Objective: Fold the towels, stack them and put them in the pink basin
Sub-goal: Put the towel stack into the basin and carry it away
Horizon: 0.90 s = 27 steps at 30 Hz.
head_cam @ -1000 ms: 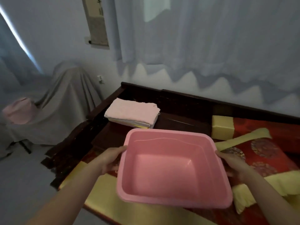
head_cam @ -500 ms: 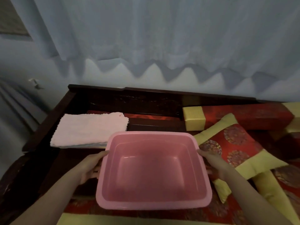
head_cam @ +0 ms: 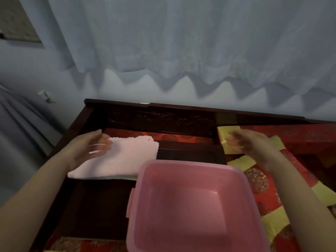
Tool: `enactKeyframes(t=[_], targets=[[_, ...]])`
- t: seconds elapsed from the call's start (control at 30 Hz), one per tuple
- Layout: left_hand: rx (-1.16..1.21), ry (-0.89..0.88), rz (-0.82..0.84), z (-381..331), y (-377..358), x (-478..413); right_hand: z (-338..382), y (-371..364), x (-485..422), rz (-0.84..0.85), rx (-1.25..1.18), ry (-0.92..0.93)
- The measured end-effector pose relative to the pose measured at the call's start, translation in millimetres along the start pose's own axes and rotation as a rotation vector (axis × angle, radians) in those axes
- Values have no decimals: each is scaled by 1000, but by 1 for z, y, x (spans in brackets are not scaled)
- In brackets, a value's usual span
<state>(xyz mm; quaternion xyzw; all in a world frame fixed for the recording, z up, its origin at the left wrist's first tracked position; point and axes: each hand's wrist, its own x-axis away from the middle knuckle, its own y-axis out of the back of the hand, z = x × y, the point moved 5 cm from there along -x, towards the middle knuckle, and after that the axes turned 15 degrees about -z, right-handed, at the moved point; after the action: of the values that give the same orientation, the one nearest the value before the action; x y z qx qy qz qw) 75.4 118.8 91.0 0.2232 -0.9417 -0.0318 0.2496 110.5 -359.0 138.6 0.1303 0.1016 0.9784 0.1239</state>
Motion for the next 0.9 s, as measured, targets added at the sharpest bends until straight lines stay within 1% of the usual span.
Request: enactKeyframes(t=[0.07,0.1,0.13,0.17,0.23,0.3,0.33,0.37,0.4,0.43,0.5,0.57,0.6,0.7,0.8,0.9], targets=[[131,54,52,-5,10,-27,14,-72,-6,194,-229,-158],[142,84,82,-1,12,-39,14,-106,-8,271,-284,-231],[123,102,101,7,14,-50,7,-140,-11,314,-287,-286],[95,115,100,17,18,-61,-3,-170,-13,333,-255,-333],[66,95,24,35,36,-89,-26,-227,-19,324,-102,-394],[49,11,-150,54,60,-118,-48,-261,-26,273,69,-404],[-3,-34,-250,61,76,-134,-58,-278,-33,238,147,-402],[-70,-66,-319,67,87,-144,-68,-287,-39,203,231,-403],[-143,-60,-352,73,94,-152,-76,-292,-43,172,318,-400],[-203,-27,-348,82,99,-163,-88,-300,-50,164,399,-402],[-270,94,-244,99,97,-172,-119,-304,-63,219,549,-421],[-276,218,-152,118,94,-183,-157,-309,-83,266,627,-452],[-268,266,-120,124,92,-187,-167,-314,-89,285,633,-467],[-207,334,-42,137,89,-200,-151,-333,-82,334,589,-497],[-174,368,-7,138,89,-202,-141,-344,-75,365,549,-555],[-190,373,-13,140,93,-204,-142,-347,-74,358,523,-621]])
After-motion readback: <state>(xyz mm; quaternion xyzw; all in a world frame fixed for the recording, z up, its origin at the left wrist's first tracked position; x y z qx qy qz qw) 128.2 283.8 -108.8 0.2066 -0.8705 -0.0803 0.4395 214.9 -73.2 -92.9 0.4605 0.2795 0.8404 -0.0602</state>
